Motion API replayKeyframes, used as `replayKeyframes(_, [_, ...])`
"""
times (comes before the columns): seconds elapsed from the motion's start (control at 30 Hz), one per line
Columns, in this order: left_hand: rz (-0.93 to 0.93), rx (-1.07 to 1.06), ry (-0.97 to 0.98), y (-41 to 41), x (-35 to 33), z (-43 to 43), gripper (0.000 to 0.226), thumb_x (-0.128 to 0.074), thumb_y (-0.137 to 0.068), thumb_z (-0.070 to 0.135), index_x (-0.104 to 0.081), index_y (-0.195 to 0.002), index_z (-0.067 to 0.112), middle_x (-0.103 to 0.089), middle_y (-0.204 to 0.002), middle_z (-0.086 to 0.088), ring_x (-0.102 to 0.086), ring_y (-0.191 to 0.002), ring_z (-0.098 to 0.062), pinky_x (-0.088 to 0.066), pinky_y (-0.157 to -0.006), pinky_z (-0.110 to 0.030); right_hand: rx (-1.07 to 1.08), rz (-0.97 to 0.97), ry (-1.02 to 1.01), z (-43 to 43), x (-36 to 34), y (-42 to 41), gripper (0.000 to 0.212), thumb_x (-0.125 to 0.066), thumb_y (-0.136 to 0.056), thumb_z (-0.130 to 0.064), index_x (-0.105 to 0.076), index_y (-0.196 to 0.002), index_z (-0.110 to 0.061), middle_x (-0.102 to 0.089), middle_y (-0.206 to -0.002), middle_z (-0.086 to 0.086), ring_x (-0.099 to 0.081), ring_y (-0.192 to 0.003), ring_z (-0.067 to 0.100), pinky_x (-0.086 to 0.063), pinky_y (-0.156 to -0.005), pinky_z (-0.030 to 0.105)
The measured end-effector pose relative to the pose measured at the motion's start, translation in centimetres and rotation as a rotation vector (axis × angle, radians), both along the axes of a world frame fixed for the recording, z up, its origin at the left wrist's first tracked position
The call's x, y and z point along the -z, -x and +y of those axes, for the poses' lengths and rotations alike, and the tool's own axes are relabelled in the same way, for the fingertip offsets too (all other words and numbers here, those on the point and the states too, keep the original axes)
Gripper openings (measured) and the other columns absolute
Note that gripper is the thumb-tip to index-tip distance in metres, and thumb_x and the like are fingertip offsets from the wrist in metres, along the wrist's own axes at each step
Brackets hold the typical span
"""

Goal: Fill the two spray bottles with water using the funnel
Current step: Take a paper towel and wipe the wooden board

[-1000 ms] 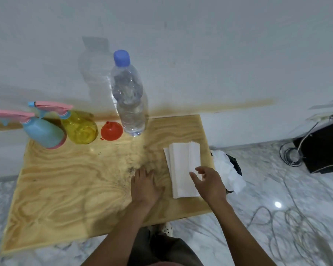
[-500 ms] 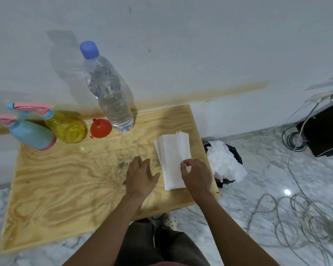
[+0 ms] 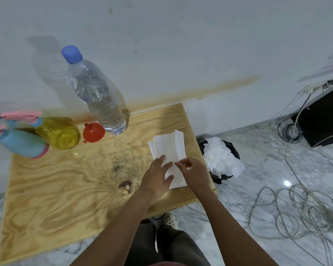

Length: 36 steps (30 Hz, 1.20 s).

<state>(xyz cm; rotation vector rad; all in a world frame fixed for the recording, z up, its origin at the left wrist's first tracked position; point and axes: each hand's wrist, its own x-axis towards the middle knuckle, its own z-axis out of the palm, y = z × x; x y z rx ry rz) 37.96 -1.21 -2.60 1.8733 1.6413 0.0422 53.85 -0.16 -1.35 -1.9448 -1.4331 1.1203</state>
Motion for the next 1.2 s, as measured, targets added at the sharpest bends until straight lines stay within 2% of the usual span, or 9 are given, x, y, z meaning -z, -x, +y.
replayKeyframes(0.17, [-0.015, -0.007, 0.009, 0.0, 0.2, 0.1, 0.056, -0.050, -0.100, 0.041, -0.035, -0.152, 0.028, -0.007, -0.166, 0.004, -0.006, -0.152, -0.017, -0.030, -0.118, -0.035, 0.045, 0.046, -0.026, -0.2, -0.1, -0.8, 0.011, -0.066, -0.092, -0.034, -0.068, -0.094, -0.023, -0.068, -0.087, -0.015, -0.062, -0.084, 0.000, -0.048, -0.076, 0.020])
replayKeyframes(0.3, [-0.024, -0.014, 0.013, -0.1, 0.4, 0.0, 0.057, -0.050, -0.099, 0.041, -0.034, -0.152, 0.028, -0.007, -0.166, 0.005, -0.005, -0.153, -0.017, -0.031, -0.118, -0.036, -0.022, -0.049, 0.032, -0.2, 0.3, -0.4, 0.026, -0.065, -0.089, -0.048, -0.061, -0.109, -0.032, -0.063, -0.097, -0.018, -0.060, -0.089, 0.001, -0.050, -0.079, 0.021])
replayKeyframes(0.4, [-0.032, -0.010, 0.015, 0.1, 0.6, 0.0, 0.057, -0.051, -0.099, 0.041, -0.035, -0.152, 0.028, -0.007, -0.166, 0.005, -0.004, -0.153, -0.016, -0.031, -0.117, -0.036, -0.021, -0.137, 0.059, -0.2, 1.0, 0.0, 0.033, -0.061, -0.091, -0.047, -0.062, -0.119, -0.029, -0.066, -0.104, -0.013, -0.061, -0.094, 0.006, -0.051, -0.081, 0.026])
replayKeyframes(0.5, [-0.034, 0.000, 0.013, 0.2, 0.7, 0.0, 0.057, -0.051, -0.099, 0.041, -0.034, -0.152, 0.028, -0.006, -0.166, 0.005, -0.004, -0.153, -0.017, -0.031, -0.117, -0.036, -0.011, -0.201, 0.062, -0.2, 1.1, 0.1, 0.028, -0.056, -0.097, -0.041, -0.067, -0.115, -0.023, -0.070, -0.105, -0.010, -0.062, -0.089, 0.007, -0.046, -0.076, 0.024])
replayKeyframes(0.63, [-0.043, -0.019, 0.000, 0.1, 0.5, -0.1, 0.058, -0.052, -0.099, 0.040, -0.033, -0.152, 0.028, -0.006, -0.166, 0.006, -0.005, -0.152, -0.015, -0.032, -0.115, -0.034, 0.028, -0.201, 0.028, -0.4, 0.8, 0.1, 0.026, -0.054, -0.097, -0.041, -0.068, -0.111, -0.024, -0.068, -0.096, -0.014, -0.059, -0.082, 0.005, -0.042, -0.070, 0.022])
replayKeyframes(0.83, [-0.072, -0.070, -0.023, 0.4, 0.0, -0.3, 0.061, -0.052, -0.098, 0.039, -0.030, -0.153, 0.026, -0.007, -0.166, 0.007, -0.013, -0.151, -0.015, -0.041, -0.109, -0.034, 0.029, -0.255, -0.111, -0.6, -0.3, 0.1, 0.024, -0.055, -0.097, -0.038, -0.074, -0.104, -0.026, -0.073, -0.094, -0.012, -0.064, -0.081, 0.007, -0.038, -0.063, 0.012])
replayKeyframes(1.0, [-0.136, -0.120, -0.061, 0.4, -0.3, -0.6, 0.071, -0.057, -0.094, 0.047, -0.025, -0.155, 0.028, -0.005, -0.166, 0.007, -0.016, -0.151, -0.014, -0.047, -0.104, -0.033, 0.040, -0.284, -0.271, -0.4, -1.5, 0.4, 0.019, -0.061, -0.095, -0.034, -0.076, -0.100, -0.024, -0.071, -0.091, -0.008, -0.063, -0.076, 0.010, -0.047, -0.066, 0.023])
replayKeyframes(1.1, [-0.230, -0.141, -0.055, 0.6, -0.2, -0.8, 0.087, -0.063, -0.088, 0.052, -0.015, -0.157, 0.027, -0.010, -0.166, 0.006, -0.016, -0.152, -0.013, -0.034, -0.113, -0.029, 0.030, -0.222, -0.338, 0.0, -2.6, 0.7, 0.017, -0.063, -0.094, -0.029, -0.076, -0.100, -0.020, -0.073, -0.096, -0.007, -0.065, -0.081, 0.007, -0.042, -0.069, 0.013])
replayKeyframes(1.2, [-0.321, -0.207, -0.028, 0.8, -0.1, -1.0, 0.099, -0.071, -0.081, 0.055, -0.014, -0.157, 0.025, -0.021, -0.163, 0.008, -0.023, -0.149, -0.012, -0.031, -0.115, -0.029, -0.011, -0.159, -0.394, 0.3, -4.1, 1.1, 0.016, -0.062, -0.095, -0.025, -0.074, -0.102, -0.016, -0.073, -0.099, -0.008, -0.058, -0.085, -0.002, -0.037, -0.075, 0.003])
